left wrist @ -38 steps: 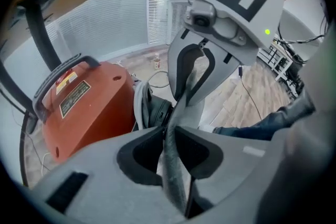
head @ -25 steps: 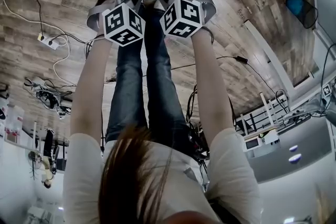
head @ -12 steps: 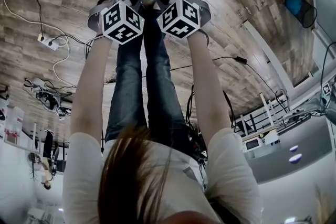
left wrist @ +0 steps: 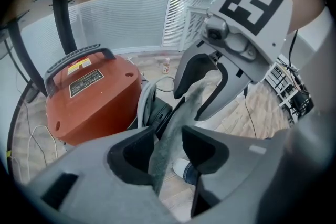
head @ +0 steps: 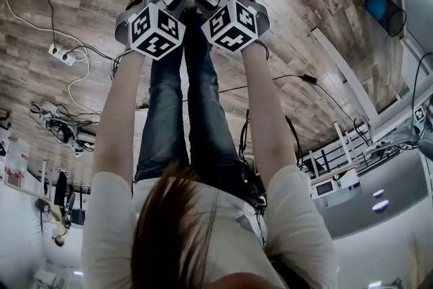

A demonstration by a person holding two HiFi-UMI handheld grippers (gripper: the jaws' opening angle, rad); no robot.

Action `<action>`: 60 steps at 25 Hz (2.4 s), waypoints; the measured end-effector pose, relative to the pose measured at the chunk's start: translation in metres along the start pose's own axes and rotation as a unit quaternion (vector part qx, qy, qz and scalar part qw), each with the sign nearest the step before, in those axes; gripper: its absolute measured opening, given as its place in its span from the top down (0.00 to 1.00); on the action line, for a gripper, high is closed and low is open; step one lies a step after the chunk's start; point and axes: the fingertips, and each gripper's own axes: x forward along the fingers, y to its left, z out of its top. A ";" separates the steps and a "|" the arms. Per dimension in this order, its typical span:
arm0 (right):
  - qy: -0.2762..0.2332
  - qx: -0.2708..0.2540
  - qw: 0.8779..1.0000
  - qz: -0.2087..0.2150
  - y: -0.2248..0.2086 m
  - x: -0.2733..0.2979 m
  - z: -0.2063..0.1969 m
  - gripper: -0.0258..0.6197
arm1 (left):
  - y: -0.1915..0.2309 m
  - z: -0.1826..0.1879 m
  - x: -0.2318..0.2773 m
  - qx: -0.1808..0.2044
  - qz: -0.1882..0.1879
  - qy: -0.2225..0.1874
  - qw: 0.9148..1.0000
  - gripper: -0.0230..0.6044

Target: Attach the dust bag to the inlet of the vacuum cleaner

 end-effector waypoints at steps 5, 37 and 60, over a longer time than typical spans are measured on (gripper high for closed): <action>-0.009 0.000 1.000 0.000 0.002 -0.011 0.008 0.60 | 0.002 0.008 -0.010 -0.014 0.011 -0.016 1.000 0.68; -0.203 0.180 0.953 -0.138 -0.033 -0.157 0.074 0.96 | 0.017 0.115 -0.144 -0.088 0.140 -0.208 0.964 0.94; -0.304 0.227 0.892 -0.244 -0.047 -0.347 0.115 0.96 | 0.009 0.215 -0.296 -0.102 0.192 -0.306 0.927 0.94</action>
